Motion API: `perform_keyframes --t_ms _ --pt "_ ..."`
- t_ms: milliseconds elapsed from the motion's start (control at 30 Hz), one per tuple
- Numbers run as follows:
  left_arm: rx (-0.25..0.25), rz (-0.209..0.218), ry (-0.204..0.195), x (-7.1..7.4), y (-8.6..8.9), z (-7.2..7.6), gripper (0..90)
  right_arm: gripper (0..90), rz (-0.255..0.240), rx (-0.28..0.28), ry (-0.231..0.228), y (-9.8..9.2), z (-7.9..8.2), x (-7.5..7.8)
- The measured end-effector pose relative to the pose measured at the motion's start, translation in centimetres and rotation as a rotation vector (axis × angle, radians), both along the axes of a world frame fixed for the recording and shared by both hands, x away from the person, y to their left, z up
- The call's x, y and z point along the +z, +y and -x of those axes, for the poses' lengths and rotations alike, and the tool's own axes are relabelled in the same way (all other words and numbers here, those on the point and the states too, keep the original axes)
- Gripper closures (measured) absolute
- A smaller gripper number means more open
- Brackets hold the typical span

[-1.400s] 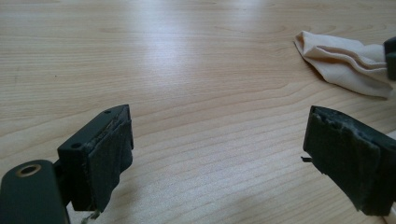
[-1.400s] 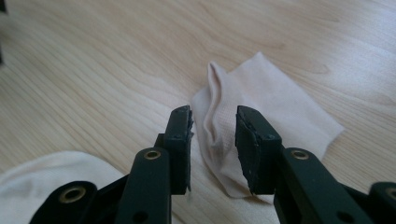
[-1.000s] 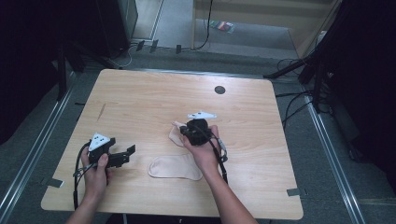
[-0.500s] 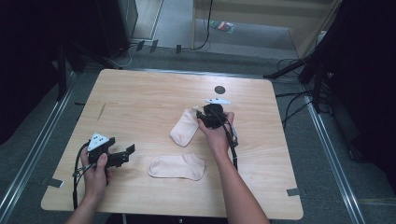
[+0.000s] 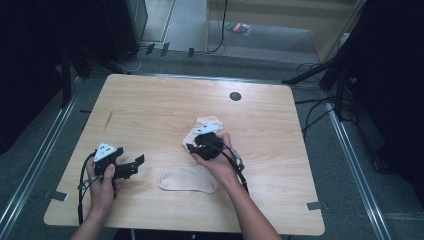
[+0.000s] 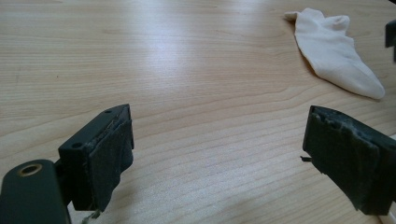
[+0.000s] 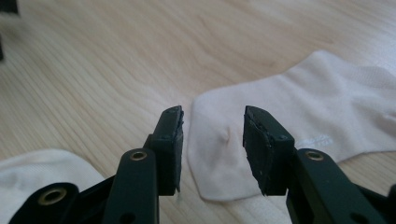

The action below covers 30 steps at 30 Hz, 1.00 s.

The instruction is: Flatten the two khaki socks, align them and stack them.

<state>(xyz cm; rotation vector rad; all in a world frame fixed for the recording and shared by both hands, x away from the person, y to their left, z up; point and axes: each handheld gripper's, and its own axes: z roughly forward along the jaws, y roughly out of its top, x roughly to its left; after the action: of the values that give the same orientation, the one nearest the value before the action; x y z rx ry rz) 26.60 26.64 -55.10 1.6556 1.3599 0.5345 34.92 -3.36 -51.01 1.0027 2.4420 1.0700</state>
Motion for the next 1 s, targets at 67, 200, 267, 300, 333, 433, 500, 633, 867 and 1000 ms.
perform_keyframes --t_ms 67,200,267,300,333,433,500,633,867,1000 --pt "-0.001 0.001 0.000 0.0 0.0 0.0 9.5 56.9 0.022 0.010 0.018 0.6 0.0 -0.4" --pt "-0.001 0.000 0.000 0.0 0.0 0.0 9.5 58.2 0.073 0.002 0.074 1.0 -0.6 -1.3" --pt "-0.002 0.002 0.002 0.0 0.0 0.0 9.5 66.0 0.118 0.006 0.084 1.1 -0.9 -1.8" --pt "-0.001 0.004 0.002 0.0 0.0 0.0 9.5 72.0 0.131 0.005 0.084 1.1 -0.9 -1.9" --pt "-0.001 0.004 0.002 0.0 0.0 0.0 9.5 79.8 0.143 -0.001 0.080 1.1 -0.9 -2.0" --pt "-0.001 0.004 0.003 0.0 0.0 0.0 9.5 87.2 0.123 -0.034 0.098 0.9 -1.1 -1.6" --pt "0.011 -0.010 0.000 0.0 0.0 0.0 13.7 87.6 0.101 -0.054 0.089 0.8 -1.2 -1.3" --pt "0.013 -0.072 -0.007 0.2 -0.6 0.0 14.0 87.7 0.030 -0.089 0.104 0.9 -1.7 -0.6" --pt "0.002 -0.029 0.001 1.2 -1.1 -0.5 13.9 60.0 -0.101 -0.079 0.125 -0.4 -2.5 0.5" --pt "-0.042 0.021 -0.014 2.2 -2.8 -1.1 13.9 60.0 -0.167 -0.155 0.098 -3.6 -3.4 1.5"
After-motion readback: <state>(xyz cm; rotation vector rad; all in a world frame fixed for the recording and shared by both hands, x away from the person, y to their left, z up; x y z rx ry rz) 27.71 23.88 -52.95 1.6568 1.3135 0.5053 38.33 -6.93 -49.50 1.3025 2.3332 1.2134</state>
